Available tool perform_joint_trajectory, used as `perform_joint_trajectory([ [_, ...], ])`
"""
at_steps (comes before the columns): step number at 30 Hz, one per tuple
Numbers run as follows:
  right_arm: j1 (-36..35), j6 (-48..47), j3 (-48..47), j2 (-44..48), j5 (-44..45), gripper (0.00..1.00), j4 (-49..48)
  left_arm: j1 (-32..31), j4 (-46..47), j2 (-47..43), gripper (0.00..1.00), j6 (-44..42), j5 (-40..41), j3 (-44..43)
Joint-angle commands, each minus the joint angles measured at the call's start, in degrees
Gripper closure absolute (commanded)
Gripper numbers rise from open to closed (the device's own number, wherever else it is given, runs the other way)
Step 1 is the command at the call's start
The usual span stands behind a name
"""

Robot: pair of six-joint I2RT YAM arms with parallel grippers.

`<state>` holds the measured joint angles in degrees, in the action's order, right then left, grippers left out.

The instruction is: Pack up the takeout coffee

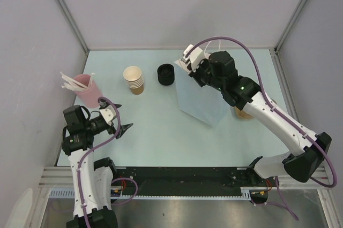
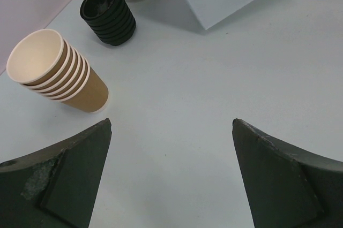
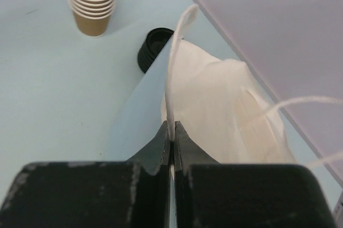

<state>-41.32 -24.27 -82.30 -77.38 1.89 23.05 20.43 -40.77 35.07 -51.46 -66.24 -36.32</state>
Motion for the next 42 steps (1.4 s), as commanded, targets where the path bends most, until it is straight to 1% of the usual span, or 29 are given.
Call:
perform_joint_trajectory([
  [1,-1.7,-1.9,-0.8,0.5,-5.7,1.0,3.1,0.8,1.8,-0.5,0.0,-0.5,-2.5,0.1],
  [2,-1.7,-1.9,-0.8,0.6,-6.8,0.96,3.8,0.8,1.8,-0.4,0.0,-0.4,-2.5,0.1],
  [3,-1.8,-1.9,-0.8,0.9,-7.9,0.82,4.4,0.8,1.9,-0.4,0.0,-0.4,-2.5,0.2],
  [4,-1.7,-1.9,-0.8,1.7,-9.8,0.75,5.2,0.8,1.9,-0.3,0.0,-0.5,-2.5,0.2],
  [6,-1.7,-1.6,-0.8,2.8,-11.5,0.63,5.5,0.7,2.0,-0.2,0.0,-0.4,-2.5,0.1],
  [7,-1.5,-1.2,-0.9,3.3,-12.9,0.6,5.6,0.8,1.9,-0.1,0.0,-0.4,-2.5,0.1],
  [8,-0.7,-0.3,-1.3,4.2,-13.7,0.53,5.7,0.7,1.9,-0.1,0.0,-0.5,-2.5,0.1],
  [11,1.3,1.2,-2.9,5.6,-17.6,0.42,6.4,0.8,1.9,-0.1,0.0,-0.5,-2.4,0.1],
  [12,2.4,1.9,-3.3,5.8,-19.1,0.36,6.5,0.7,1.9,-0.1,0.0,-0.4,-2.5,0.1],
  [13,2.8,2.3,-3.6,6.1,-19.6,0.33,6.6,0.8,2.0,-0.2,0.0,-0.5,-2.4,0.2],
  [15,3.7,2.6,-4.9,7.1,-21.1,0.26,7.1,0.8,1.9,0.0,0.0,-0.5,-2.4,0.2],
  [18,4.8,3.6,-8.0,8.3,-23.1,0.2,8.1,0.7,1.9,0.0,0.0,-0.5,-2.4,0.2],
  [21,7.4,5.0,-12.3,9.9,-24.4,0.18,9.6,0.7,1.8,0.0,0.0,-0.6,-2.5,0.2],
  [23,10.6,6.1,-13.8,11.2,-24.4,0.16,9.6,0.8,1.8,-0.2,0.0,-0.7,-2.6,0.2],
  [26,14.2,7.3,-12.8,15.0,-18.8,0.14,7.1,0.8,2.4,-0.3,0.0,0.0,-2.7,0.1],
  [27,14.9,7.3,-10.4,16.9,-14.2,0.13,5.4,0.8,2.7,-0.3,0.0,0.7,-2.7,0.1],
  [29,17.8,7.0,-7.0,18.6,-8.3,0.12,3.7,0.8,3.1,-0.4,0.0,2.0,-2.8,-0.2],
  [30,19.0,6.6,-3.4,19.0,-8.4,0.12,3.5,0.8,3.3,-0.6,0.0,2.2,-3.1,-0.3],
  [33,23.9,4.8,1.2,20.5,-12.2,0.14,6.5,0.8,3.2,-1.1,0.0,2.5,-3.8,-0.5],
  [40,32.2,0.6,13.6,23.1,-11.3,0.19,9.0,0.7,1.9,-3.0,0.0,1.2,-3.9,-0.5],
  [42,34.4,-0.2,16.3,23.1,-13.1,0.21,9.7,0.8,2.0,-3.3,0.0,1.3,-3.9,-0.4],
])
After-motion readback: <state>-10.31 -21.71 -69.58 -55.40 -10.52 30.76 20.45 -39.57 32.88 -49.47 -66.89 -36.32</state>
